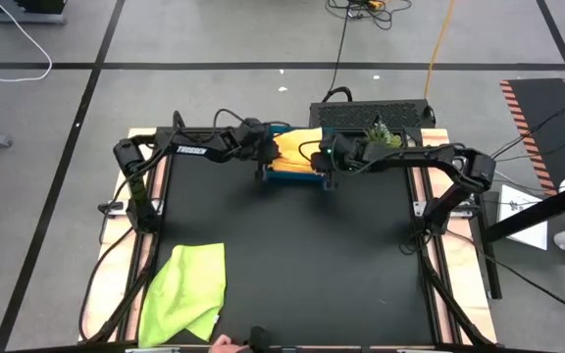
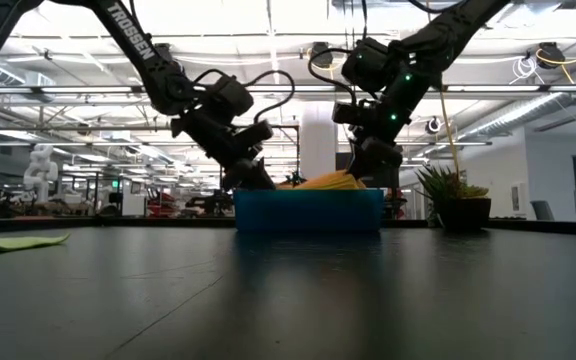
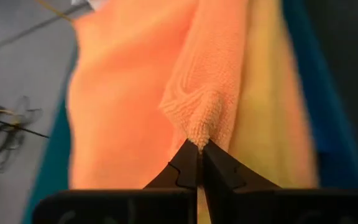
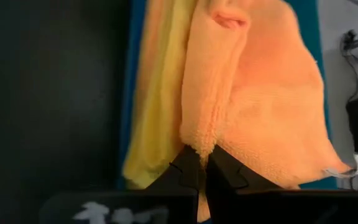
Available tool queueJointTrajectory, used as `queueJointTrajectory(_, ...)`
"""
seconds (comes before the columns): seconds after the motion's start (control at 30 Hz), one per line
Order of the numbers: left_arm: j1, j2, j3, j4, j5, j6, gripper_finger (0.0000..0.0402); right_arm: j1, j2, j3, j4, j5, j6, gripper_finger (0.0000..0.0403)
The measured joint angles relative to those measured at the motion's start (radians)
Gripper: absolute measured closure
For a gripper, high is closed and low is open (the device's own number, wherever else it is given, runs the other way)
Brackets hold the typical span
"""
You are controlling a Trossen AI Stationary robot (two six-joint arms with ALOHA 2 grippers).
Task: Fold microfiber towels
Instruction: Put the orange microfiber cloth into the dark blue bin
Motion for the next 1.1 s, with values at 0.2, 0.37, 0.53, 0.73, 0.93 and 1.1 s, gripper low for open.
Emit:
queueJointTrajectory(0.2, -0.031, -0.027, 0.0, -0.09, -0.007, 0.001, 0.0383, 0.008, 0.0, 0.0, -0.014, -0.061, 0.05, 0.039)
queueJointTrajectory(0.37, -0.031, -0.096, 0.0, -0.186, 0.008, 0.018, 0.0381, 0.006, 0.0, 0.0, -0.016, -0.133, 0.07, 0.0358)
queueJointTrajectory(0.53, -0.032, -0.168, 0.0, -0.255, 0.02, 0.034, 0.0373, 0.008, 0.0, 0.0, -0.022, -0.135, 0.07, 0.0319)
queueJointTrajectory(0.73, -0.047, -0.183, 0.0, -0.324, 0.024, 0.016, 0.0306, 0.008, 0.0, 0.0, -0.041, -0.134, 0.103, 0.0275)
queueJointTrajectory(0.93, -0.078, -0.187, 0.0, -0.339, -0.063, -0.049, 0.0226, 0.009, -0.021, 0.0, -0.114, -0.134, 0.131, 0.0248)
queueJointTrajectory(1.1, -0.103, -0.253, 0.001, -0.366, -0.101, -0.059, 0.0189, 0.022, -0.087, -0.001, -0.152, -0.135, 0.148, 0.0241)
